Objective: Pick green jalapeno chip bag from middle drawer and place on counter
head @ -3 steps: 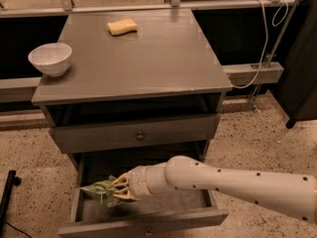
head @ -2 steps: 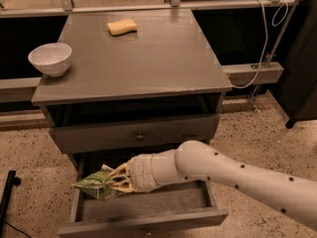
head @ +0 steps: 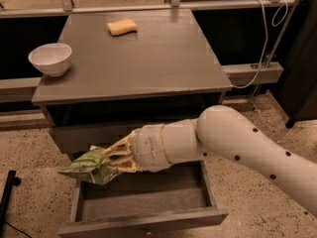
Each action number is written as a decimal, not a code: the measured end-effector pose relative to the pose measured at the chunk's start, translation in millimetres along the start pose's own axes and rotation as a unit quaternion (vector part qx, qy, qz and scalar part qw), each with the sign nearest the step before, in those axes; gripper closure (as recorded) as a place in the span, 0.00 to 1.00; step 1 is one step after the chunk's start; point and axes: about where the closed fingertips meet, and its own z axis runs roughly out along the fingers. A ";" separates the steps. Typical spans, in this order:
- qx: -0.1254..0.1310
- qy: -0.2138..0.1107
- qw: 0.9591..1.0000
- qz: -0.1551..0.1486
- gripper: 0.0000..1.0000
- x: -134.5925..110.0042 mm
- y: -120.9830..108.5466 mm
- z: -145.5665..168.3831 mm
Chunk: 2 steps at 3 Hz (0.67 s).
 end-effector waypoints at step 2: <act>-0.054 0.020 0.997 -0.059 1.00 0.2 -55.6 -28.6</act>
Offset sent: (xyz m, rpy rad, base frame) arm 0.0958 -0.0539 0.1740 -0.1667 -0.2517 0.0903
